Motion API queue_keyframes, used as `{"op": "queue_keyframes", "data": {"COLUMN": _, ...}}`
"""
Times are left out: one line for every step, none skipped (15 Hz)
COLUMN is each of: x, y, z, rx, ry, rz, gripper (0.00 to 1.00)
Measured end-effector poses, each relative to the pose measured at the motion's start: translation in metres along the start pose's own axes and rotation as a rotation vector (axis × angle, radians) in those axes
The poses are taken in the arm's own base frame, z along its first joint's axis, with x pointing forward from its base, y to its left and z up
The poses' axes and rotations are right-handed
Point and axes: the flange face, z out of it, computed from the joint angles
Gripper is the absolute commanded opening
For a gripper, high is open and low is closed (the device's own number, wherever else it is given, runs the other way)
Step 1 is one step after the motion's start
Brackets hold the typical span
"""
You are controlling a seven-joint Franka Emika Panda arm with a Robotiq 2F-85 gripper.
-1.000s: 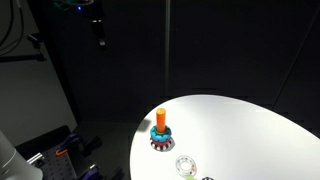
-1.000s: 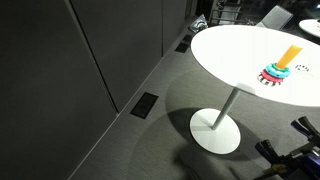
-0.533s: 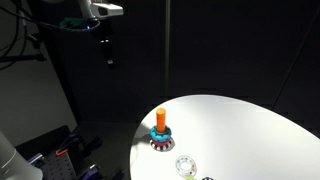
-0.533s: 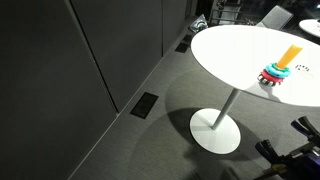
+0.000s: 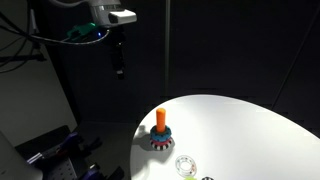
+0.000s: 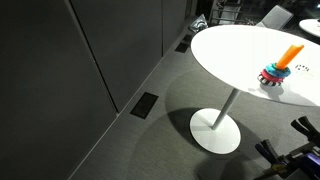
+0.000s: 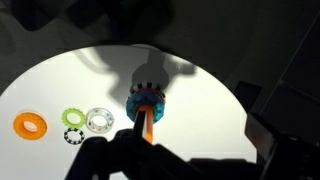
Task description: Put the clear item on the block
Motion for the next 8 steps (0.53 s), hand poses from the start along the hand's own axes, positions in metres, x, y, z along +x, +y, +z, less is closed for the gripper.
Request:
{"op": "queue_keyframes", "data": {"x": 0.005, "y": 0.006, "z": 0.001, "rx": 0.004, "ry": 0.001, "rz": 0.019, "gripper": 1.00}}
{"op": "queue_keyframes", "data": {"x": 0.011, "y": 0.012, "z": 0.003, "rx": 0.007, "ry": 0.000, "rz": 0.036, "gripper": 1.00}}
{"op": "queue_keyframes", "data": {"x": 0.016, "y": 0.017, "z": 0.004, "rx": 0.010, "ry": -0.001, "rz": 0.052, "gripper": 1.00}}
{"op": "queue_keyframes", "data": {"x": 0.021, "y": 0.022, "z": 0.005, "rx": 0.012, "ry": -0.001, "rz": 0.065, "gripper": 1.00}}
{"op": "queue_keyframes", "data": {"x": 0.024, "y": 0.025, "z": 0.006, "rx": 0.014, "ry": -0.003, "rz": 0.075, "gripper": 1.00}}
{"op": "queue_keyframes", "data": {"x": 0.027, "y": 0.026, "z": 0.006, "rx": 0.015, "ry": -0.004, "rz": 0.080, "gripper": 1.00}}
{"op": "queue_keyframes", "data": {"x": 0.028, "y": 0.027, "z": 0.006, "rx": 0.016, "ry": -0.005, "rz": 0.082, "gripper": 1.00}}
{"op": "queue_keyframes", "data": {"x": 0.029, "y": 0.026, "z": 0.006, "rx": 0.016, "ry": -0.005, "rz": 0.083, "gripper": 1.00}}
